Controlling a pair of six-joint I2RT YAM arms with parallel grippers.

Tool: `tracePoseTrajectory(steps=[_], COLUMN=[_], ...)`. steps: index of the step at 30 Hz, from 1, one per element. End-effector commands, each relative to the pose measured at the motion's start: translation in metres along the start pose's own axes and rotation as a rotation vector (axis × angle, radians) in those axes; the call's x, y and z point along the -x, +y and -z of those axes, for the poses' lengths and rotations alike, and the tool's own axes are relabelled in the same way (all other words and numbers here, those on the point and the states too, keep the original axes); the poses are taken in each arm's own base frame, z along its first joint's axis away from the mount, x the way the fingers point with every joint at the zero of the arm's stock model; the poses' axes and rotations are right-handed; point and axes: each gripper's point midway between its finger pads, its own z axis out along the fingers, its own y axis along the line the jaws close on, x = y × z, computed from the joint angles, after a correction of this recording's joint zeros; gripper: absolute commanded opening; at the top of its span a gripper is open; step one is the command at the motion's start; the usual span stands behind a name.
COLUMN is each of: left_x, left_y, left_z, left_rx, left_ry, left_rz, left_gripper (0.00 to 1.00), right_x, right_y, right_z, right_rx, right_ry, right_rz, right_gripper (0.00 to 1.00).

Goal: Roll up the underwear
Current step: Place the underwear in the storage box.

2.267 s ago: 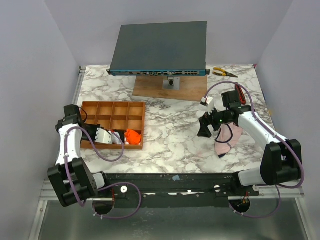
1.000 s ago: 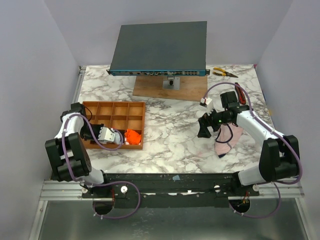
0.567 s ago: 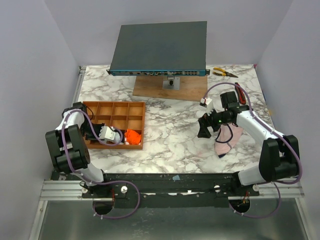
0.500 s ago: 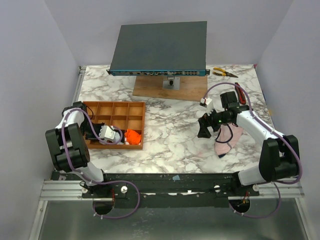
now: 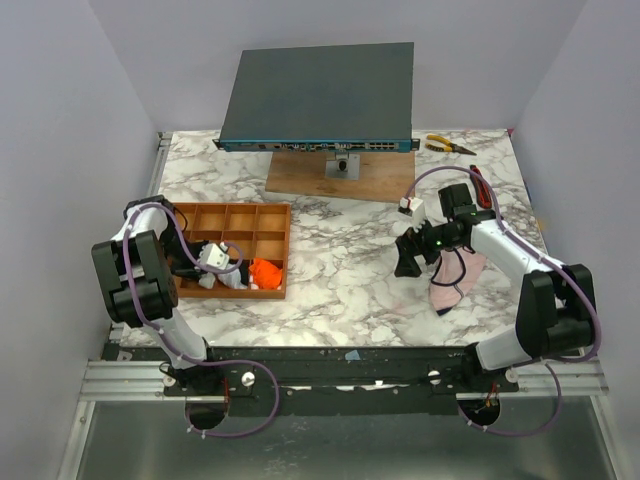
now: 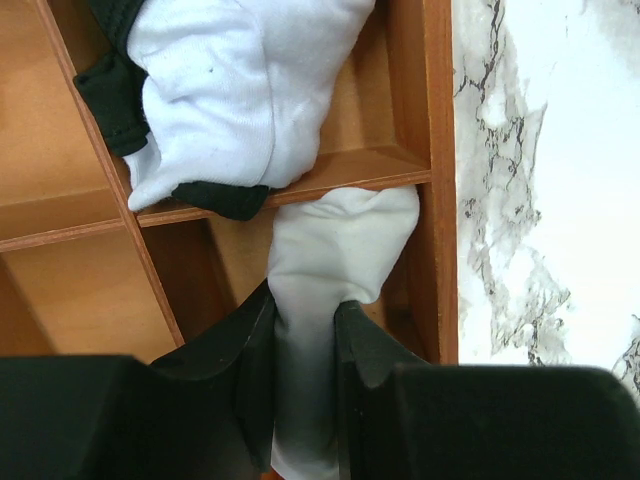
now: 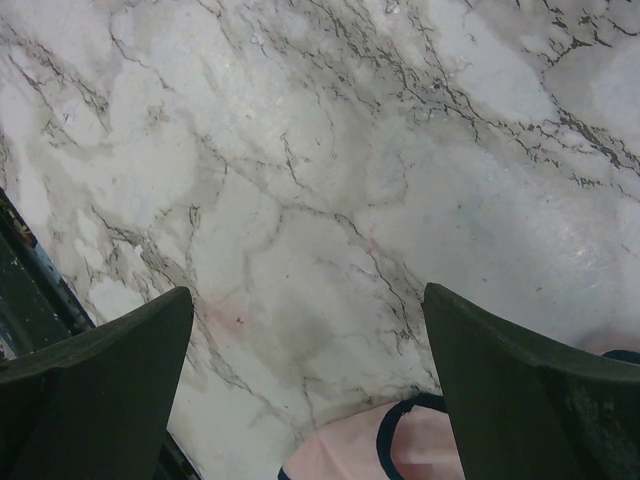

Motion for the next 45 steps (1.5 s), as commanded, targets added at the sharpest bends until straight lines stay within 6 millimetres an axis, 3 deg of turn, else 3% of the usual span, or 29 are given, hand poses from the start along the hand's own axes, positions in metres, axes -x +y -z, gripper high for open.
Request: tracePoseTrajectory(steps=[1,7,9,10,11,17,24,39,45], left_x=[0.024,0.021,0.021,0.02,0.02,0.026,0.034,0.068,0.089], left_y=[0.012,0.013,0.014,0.015,0.016,0.022,0.018,0.015,0.02], left_z=[-0.003,-0.002,-0.002,-0.001,-0.001,0.009,0.021,0.069,0.093], left_rx=[-0.01,0.022,0.033,0.037,0.046,0.098,0.127,0.268,0.433], left_ry=[-0.056,-0.031,-0.03,-0.027,-0.027,-0.049,-0.052,-0.086,-0.179], left_rz=[-0.62,-0.622,-0.622,-0.622,-0.621,-0.602,-0.61,-0.544,-0.297], left_gripper=[0.17,0.32,0.45,0.64,0.71,0.99,0.99,0.99,0.99], right_x=[-0.002,0.001,0.001,0.001,0.001,0.002,0.001,0.004,0.007], right_y=[0.0,0.001,0.002,0.002,0.002,0.003,0.003,0.007,0.008], right_z=[-0.003,-0.002,-0.002,-0.002,-0.002,-0.002,-0.004,-0.001,0.001], right_rx=[0.005,0.015,0.02,0.021,0.022,0.027,0.036,0.044,0.049], right_ry=[0.012,0.002,0.001,0.001,0.002,0.0,0.005,-0.01,-0.022], right_rz=[-0.001,0.004,0.004,0.003,0.004,0.006,0.001,0.02,0.029], right_gripper=[1.0,1.0,1.0,1.0,1.0,1.0,1.0,1.0,1.0])
